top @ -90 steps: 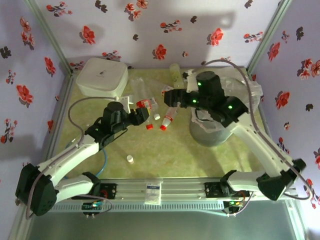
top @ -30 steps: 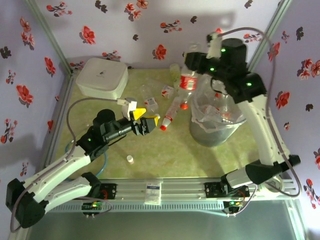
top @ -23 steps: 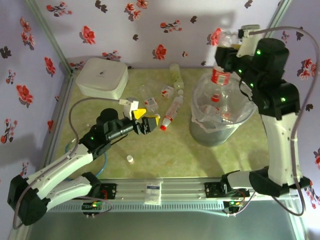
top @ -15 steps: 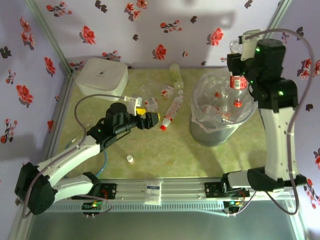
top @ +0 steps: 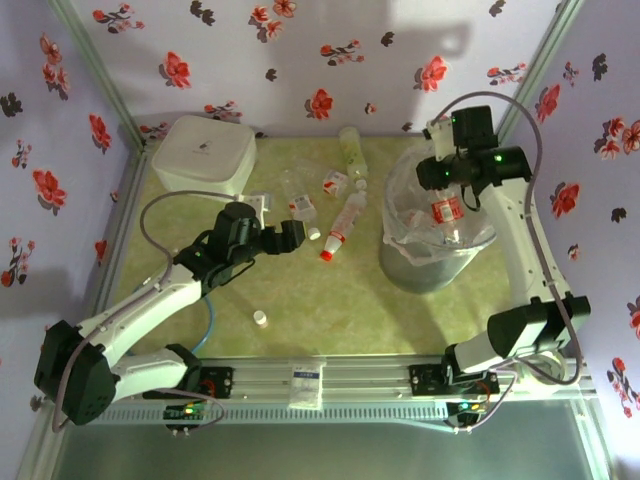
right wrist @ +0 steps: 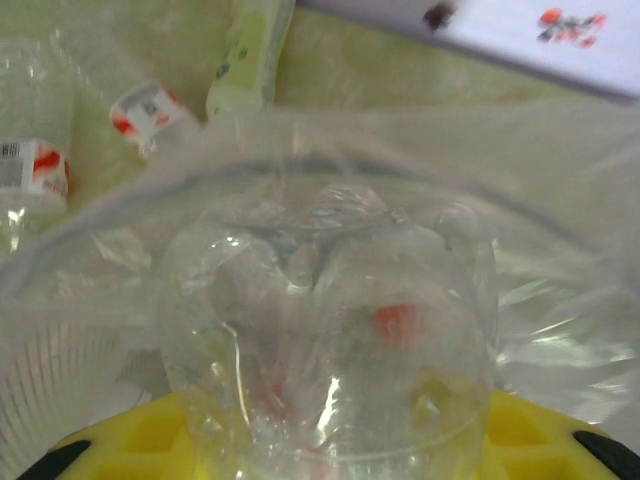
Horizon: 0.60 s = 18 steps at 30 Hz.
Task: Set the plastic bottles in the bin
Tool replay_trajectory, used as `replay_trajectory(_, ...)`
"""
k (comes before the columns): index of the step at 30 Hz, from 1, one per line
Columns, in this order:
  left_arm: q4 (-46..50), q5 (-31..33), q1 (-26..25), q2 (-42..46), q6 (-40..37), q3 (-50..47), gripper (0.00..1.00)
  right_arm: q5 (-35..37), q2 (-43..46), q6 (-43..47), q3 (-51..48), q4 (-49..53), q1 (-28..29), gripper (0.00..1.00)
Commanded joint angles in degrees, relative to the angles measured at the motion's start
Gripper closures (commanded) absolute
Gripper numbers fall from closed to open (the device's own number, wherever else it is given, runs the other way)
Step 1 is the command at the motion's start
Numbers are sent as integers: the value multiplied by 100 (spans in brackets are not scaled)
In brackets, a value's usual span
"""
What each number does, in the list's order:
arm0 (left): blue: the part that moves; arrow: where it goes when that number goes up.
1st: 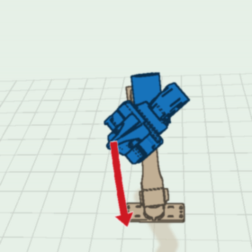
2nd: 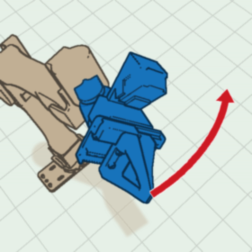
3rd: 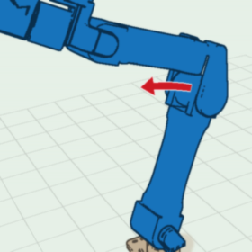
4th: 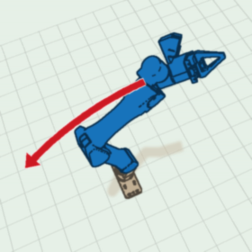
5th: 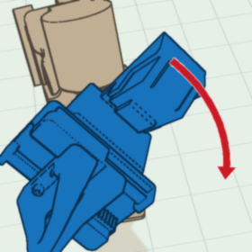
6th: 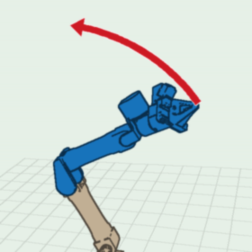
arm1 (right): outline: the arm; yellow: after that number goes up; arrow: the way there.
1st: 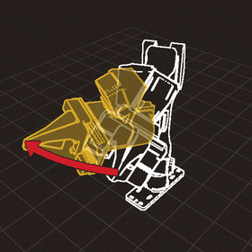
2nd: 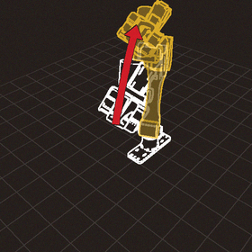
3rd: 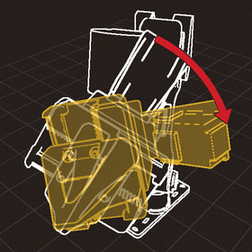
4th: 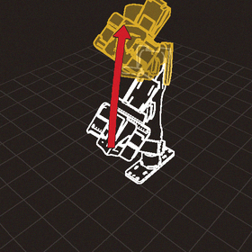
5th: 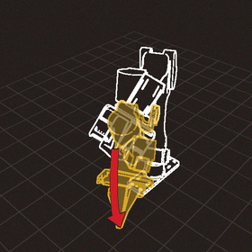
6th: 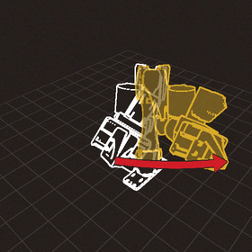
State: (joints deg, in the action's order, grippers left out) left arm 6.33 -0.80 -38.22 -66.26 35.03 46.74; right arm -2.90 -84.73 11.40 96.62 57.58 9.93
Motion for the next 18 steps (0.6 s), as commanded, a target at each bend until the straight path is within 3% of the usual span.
replay_trajectory(1, 108, 150, 60, 36, 14, -24, 4, -241, 288, -103, -244, 7, -101, 68)
replay_trajectory(4, 25, 149, 60, -22, 74, -68, 4, -380, 339, -90, -408, 31, -192, 63)
replay_trajectory(7, 24, 142, 64, -74, 85, -62, 4, -545, 361, -122, -268, 100, -296, 35)
replay_trajectory(10, 57, 141, 60, -70, 66, -47, 4, -562, 470, -311, 234, 113, -377, 26)
replay_trajectory(14, -46, 141, 56, -101, 155, -107, 4, -378, 578, -678, 721, 194, -459, 25)
replay_trajectory(18, -233, 141, 59, -244, 291, -183, 4, -176, 704, -963, 381, 238, -480, 39)
